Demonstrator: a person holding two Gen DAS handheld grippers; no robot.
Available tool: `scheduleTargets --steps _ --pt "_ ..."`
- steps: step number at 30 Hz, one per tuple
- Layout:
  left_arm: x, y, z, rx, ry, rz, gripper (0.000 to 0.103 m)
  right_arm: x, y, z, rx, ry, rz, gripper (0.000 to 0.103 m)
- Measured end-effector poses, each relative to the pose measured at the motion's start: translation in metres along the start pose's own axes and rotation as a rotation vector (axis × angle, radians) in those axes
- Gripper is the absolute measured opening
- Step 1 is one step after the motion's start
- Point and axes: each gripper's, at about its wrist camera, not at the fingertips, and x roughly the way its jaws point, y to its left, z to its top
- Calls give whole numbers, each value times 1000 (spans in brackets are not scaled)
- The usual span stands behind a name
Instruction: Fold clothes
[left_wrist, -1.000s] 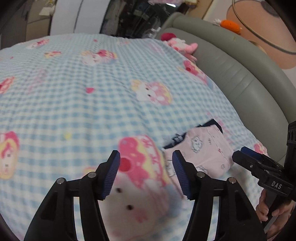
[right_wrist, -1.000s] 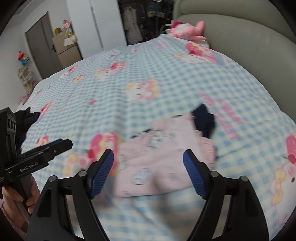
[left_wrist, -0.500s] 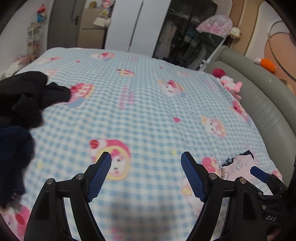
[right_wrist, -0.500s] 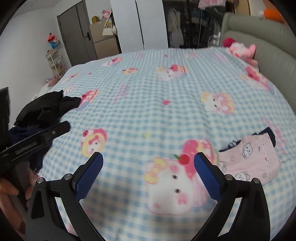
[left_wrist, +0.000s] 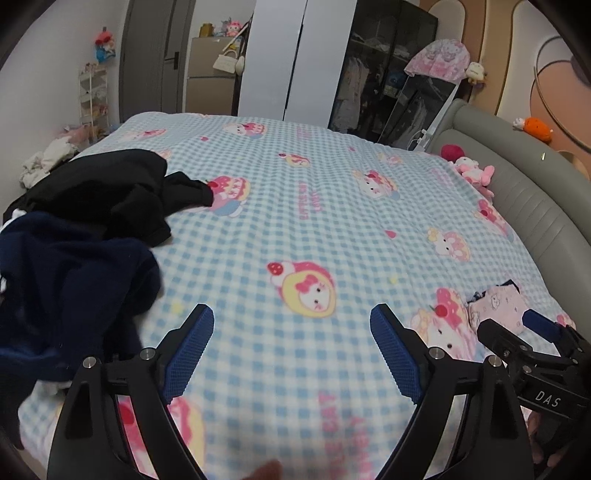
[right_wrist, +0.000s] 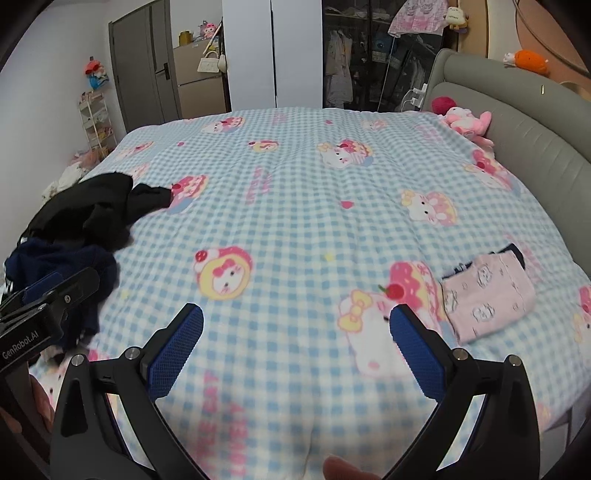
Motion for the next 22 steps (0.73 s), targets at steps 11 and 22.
scheduleTargets --steps 11,22 --pt "-65 0 -100 -35 61 -8 89 -68 17 -96 -35 16 -61 102" --pt "-95 -16 -151 -39 70 -25 89 -92 10 -153 -20 79 0 102"
